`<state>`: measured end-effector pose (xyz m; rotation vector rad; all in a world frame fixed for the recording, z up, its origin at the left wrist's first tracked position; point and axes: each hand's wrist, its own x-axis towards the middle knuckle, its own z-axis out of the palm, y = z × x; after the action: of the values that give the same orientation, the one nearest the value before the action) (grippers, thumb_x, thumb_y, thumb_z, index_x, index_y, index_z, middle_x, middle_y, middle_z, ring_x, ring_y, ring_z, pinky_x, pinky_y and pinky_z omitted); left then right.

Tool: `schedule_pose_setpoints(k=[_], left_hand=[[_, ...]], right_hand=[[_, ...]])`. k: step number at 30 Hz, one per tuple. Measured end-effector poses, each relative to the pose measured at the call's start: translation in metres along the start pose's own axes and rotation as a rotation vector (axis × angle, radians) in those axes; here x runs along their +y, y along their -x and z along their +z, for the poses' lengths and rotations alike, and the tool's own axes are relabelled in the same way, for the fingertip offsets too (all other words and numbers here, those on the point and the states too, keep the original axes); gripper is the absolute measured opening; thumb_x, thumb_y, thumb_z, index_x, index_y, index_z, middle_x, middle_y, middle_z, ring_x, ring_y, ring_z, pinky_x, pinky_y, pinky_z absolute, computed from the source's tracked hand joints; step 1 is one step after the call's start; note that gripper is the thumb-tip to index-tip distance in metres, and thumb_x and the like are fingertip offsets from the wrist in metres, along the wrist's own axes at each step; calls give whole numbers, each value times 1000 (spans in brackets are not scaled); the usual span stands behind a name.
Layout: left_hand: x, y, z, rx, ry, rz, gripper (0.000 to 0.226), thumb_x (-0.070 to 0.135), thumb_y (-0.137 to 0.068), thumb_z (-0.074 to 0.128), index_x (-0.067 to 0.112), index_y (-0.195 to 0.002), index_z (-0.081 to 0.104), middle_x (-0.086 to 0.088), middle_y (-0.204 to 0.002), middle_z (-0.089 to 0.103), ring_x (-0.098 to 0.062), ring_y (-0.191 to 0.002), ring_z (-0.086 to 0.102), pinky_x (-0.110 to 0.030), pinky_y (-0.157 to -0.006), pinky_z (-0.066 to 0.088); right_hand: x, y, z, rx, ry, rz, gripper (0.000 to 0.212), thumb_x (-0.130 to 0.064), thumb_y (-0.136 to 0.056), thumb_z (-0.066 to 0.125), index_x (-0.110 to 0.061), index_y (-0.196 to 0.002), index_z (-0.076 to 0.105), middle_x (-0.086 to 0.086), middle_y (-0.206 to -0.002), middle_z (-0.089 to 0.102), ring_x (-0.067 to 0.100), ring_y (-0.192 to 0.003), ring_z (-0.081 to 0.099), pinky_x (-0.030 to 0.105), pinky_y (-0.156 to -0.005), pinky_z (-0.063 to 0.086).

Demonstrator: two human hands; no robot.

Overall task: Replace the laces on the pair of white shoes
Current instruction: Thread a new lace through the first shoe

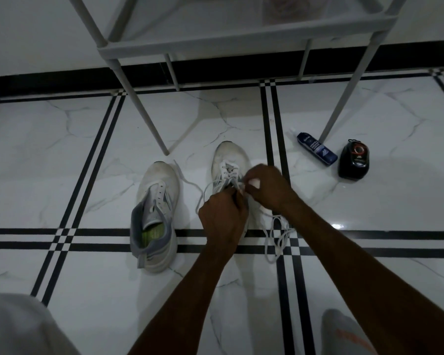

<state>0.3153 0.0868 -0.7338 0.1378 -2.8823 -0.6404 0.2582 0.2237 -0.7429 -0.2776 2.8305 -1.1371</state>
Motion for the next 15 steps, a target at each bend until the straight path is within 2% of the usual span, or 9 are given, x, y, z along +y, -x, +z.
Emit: schedule_pose_setpoints(k=[2, 4, 6, 8, 9, 10, 12, 14, 15], left_hand=[[-1, 0, 0, 18, 1, 11, 31, 34, -96, 61, 21, -69, 66, 10, -55, 47, -2, -44, 29, -15, -47, 13], [-3, 1, 1, 14, -30, 16, 29, 33, -97, 59, 20, -72, 67, 10, -56, 46, -4, -45, 30, -17, -47, 13], [-5, 1, 1, 4, -59, 16, 30, 33, -98, 56, 20, -74, 69, 6, -58, 56, -9, -47, 38, -20, -48, 16], [-6, 1, 1, 1, -69, 13, 33, 36, -99, 54, 21, -73, 69, 4, -58, 59, -11, -48, 40, -21, -48, 17], [-6, 1, 1, -6, -75, 5, 34, 37, -99, 53, 21, -74, 68, 5, -57, 56, -10, -49, 39, -22, -48, 18], [-6, 1, 1, -22, -82, -6, 35, 38, -100, 51, 22, -75, 68, 7, -58, 53, -10, -49, 38, -23, -48, 21], [-8, 0, 2, -45, -74, -16, 35, 40, -101, 50, 22, -75, 68, 7, -59, 53, -11, -50, 40, -25, -51, 27], [-8, 0, 3, -33, -38, -8, 36, 39, -99, 51, 22, -73, 68, 6, -58, 58, -10, -48, 39, -23, -48, 24], [-7, 0, 2, -10, -17, -4, 39, 41, -99, 50, 22, -70, 68, 6, -56, 59, -9, -47, 37, -21, -46, 21]], right_hand=[[-6, 0, 2, 41, 52, -26, 14, -13, -90, 66, -4, -89, 78, 14, -92, 74, 25, -84, 68, 34, -84, 52], [-1, -4, -10, 290, 30, 107, 17, -8, -93, 61, -5, -90, 77, 11, -91, 74, 19, -79, 68, 18, -75, 49], [7, -10, -38, 620, -81, 334, 20, -9, -97, 56, -5, -97, 75, 5, -94, 74, 8, -77, 63, 2, -69, 40], [14, -14, -60, 782, -74, 448, 21, -9, -98, 55, -3, -101, 74, 3, -95, 72, 6, -80, 60, -1, -74, 40], [18, -15, -61, 761, -27, 446, 19, -10, -97, 56, -2, -103, 73, 7, -99, 72, 11, -86, 63, 5, -82, 43], [17, -16, -60, 669, 12, 399, 18, -11, -95, 60, -3, -108, 71, 12, -107, 70, 19, -97, 65, 21, -93, 49], [14, -12, -39, 344, 94, 248, 36, -19, -88, 72, -9, -122, 65, 14, -127, 62, 30, -122, 55, 47, -109, 37], [5, -8, -12, 49, 160, 87, 35, -25, -84, 76, -19, -118, 71, 12, -130, 62, 29, -126, 52, 49, -112, 28], [-1, -6, -2, -6, 152, 25, 23, -23, -83, 75, -19, -106, 76, 11, -120, 68, 28, -117, 59, 49, -108, 34]])
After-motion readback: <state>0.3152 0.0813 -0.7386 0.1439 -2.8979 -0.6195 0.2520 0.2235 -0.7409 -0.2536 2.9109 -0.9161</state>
